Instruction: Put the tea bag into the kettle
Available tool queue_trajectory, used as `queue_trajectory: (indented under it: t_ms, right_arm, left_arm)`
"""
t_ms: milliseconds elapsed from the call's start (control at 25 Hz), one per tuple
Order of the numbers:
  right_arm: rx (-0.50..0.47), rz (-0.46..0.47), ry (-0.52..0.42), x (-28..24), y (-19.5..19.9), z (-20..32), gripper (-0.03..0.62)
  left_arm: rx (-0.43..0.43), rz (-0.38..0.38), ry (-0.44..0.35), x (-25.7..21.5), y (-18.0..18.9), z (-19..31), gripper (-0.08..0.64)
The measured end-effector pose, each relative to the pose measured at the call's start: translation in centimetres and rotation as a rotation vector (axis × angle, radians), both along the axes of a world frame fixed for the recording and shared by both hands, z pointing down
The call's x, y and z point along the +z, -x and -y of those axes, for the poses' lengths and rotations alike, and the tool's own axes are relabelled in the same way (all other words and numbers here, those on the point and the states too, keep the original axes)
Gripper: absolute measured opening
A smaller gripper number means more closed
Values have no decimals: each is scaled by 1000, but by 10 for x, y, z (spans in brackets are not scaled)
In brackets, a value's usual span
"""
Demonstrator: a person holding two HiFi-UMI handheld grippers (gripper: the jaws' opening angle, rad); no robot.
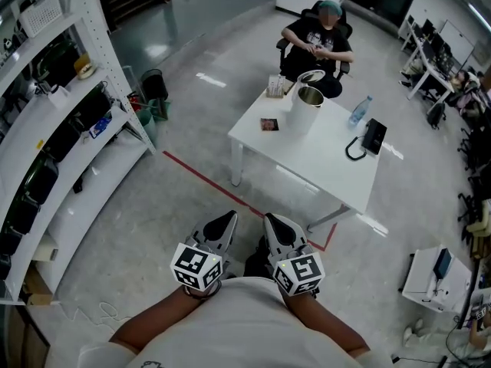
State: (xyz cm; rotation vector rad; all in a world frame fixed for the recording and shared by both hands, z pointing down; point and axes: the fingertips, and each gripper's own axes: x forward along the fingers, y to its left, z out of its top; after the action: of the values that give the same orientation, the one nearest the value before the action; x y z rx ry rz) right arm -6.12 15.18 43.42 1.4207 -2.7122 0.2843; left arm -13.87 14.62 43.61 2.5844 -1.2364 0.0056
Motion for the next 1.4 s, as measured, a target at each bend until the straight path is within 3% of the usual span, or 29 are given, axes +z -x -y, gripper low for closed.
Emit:
queue_trajectory:
  t_ms: [400,1080,1400]
  right_arm:
    - [-21,3,15,3,-19,93,12]
    - [-129,-22,86,13,-88,267,12]
    - [-101,4,121,25,-112,311,12]
  left_arm:
    - [-33,9,33,10,-14,84,9]
    - [-188,-17,59,21,-59,260,9]
    - [-167,-18,79,28,-72,306,8]
